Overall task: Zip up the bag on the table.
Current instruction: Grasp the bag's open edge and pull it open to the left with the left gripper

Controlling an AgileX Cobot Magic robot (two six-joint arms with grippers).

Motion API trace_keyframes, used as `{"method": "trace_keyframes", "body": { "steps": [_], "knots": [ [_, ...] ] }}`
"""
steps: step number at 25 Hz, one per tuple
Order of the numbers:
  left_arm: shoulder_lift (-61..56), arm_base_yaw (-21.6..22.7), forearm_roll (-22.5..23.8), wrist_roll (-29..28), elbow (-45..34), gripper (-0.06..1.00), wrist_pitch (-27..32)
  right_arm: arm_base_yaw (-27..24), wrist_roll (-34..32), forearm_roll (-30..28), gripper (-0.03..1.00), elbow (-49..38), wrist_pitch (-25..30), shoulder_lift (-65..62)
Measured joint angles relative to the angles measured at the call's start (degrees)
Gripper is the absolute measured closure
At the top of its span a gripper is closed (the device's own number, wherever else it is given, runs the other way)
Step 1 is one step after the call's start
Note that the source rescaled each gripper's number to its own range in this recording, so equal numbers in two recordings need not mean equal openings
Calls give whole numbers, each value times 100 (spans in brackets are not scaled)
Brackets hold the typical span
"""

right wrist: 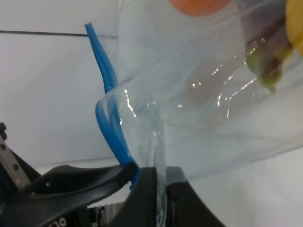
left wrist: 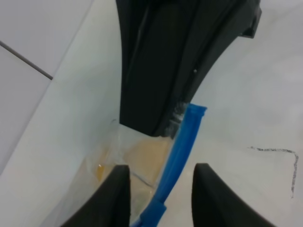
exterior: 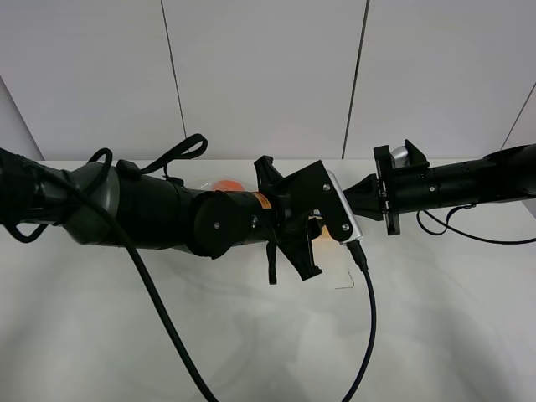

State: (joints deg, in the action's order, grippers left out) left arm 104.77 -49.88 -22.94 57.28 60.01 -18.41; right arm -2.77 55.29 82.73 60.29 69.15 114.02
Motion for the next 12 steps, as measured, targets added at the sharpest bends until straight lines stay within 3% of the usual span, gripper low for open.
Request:
{"method": "trace_keyframes", "body": {
  "steps": [12],
  "knots": [
    [0,0,0,0,0,58,-13,0,-4,0,97,0,0,0]
  ]
}}
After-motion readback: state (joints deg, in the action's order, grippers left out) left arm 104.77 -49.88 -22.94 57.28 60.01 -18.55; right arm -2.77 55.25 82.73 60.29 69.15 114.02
